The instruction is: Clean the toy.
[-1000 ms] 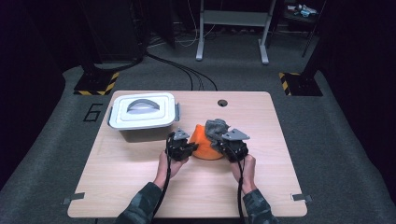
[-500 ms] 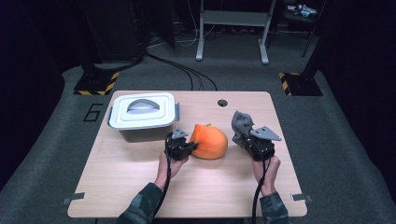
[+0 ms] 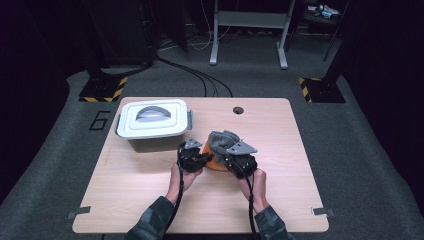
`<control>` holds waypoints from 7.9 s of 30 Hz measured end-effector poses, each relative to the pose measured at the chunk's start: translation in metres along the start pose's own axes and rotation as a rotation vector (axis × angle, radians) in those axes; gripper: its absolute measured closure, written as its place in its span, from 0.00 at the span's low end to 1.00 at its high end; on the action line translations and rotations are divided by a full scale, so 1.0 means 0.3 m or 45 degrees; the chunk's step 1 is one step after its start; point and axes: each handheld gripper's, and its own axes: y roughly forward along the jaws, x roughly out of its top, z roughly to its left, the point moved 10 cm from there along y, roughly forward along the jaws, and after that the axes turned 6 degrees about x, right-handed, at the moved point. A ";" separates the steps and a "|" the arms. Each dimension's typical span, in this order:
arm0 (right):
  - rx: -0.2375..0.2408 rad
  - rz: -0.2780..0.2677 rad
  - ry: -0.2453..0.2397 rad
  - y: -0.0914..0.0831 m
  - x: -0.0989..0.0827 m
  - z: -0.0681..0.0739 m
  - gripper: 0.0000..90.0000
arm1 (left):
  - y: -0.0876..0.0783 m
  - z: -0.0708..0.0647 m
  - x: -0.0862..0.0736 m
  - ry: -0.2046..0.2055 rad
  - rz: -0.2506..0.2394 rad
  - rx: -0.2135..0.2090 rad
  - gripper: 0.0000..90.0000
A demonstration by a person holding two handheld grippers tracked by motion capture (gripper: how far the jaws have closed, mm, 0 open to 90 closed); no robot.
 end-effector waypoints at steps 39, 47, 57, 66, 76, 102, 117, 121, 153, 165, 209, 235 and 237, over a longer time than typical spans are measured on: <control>-0.087 0.043 0.071 0.029 -0.082 -0.113 0.87 | 0.011 0.004 -0.010 -0.002 0.003 -0.018 0.93; -0.135 0.105 0.160 0.032 -0.158 -0.201 0.87 | 0.016 0.002 -0.003 0.000 0.001 -0.019 0.93; -0.066 -0.015 0.015 -0.045 -0.015 -0.036 0.87 | 0.018 0.011 -0.003 -0.011 0.012 -0.007 0.93; -0.072 0.042 0.028 0.032 -0.067 -0.077 0.87 | 0.011 0.008 -0.001 0.045 0.012 -0.001 0.78; -0.048 0.026 0.043 0.041 -0.061 -0.101 0.87 | 0.031 0.011 -0.027 0.121 0.047 0.004 0.75; -0.206 -0.102 0.072 -0.126 -0.023 -0.148 0.87 | 0.019 0.009 -0.043 0.060 0.049 0.005 0.95; -0.141 -0.112 0.114 -0.190 -0.035 -0.154 0.87 | 0.021 0.001 -0.034 0.029 0.043 -0.007 0.95; -0.042 -0.062 0.066 -0.094 -0.036 -0.085 0.87 | 0.018 -0.010 -0.034 0.040 0.045 -0.023 0.95; -0.110 0.125 0.241 0.047 -0.191 -0.243 0.87 | 0.030 -0.001 -0.030 0.037 0.042 -0.018 0.95; 0.009 -0.016 0.118 -0.008 -0.049 -0.093 0.87 | 0.031 0.001 -0.032 0.031 0.042 -0.025 0.95; -0.091 0.080 0.113 0.026 -0.110 -0.119 0.87 | 0.039 0.009 -0.022 0.003 0.029 -0.032 0.95; 0.051 0.114 0.075 0.082 -0.086 0.060 0.87 | 0.045 0.008 -0.018 -0.007 0.035 -0.011 0.95; 0.042 0.116 0.069 0.094 -0.095 0.050 0.87 | 0.045 0.013 -0.018 0.000 0.035 -0.009 0.95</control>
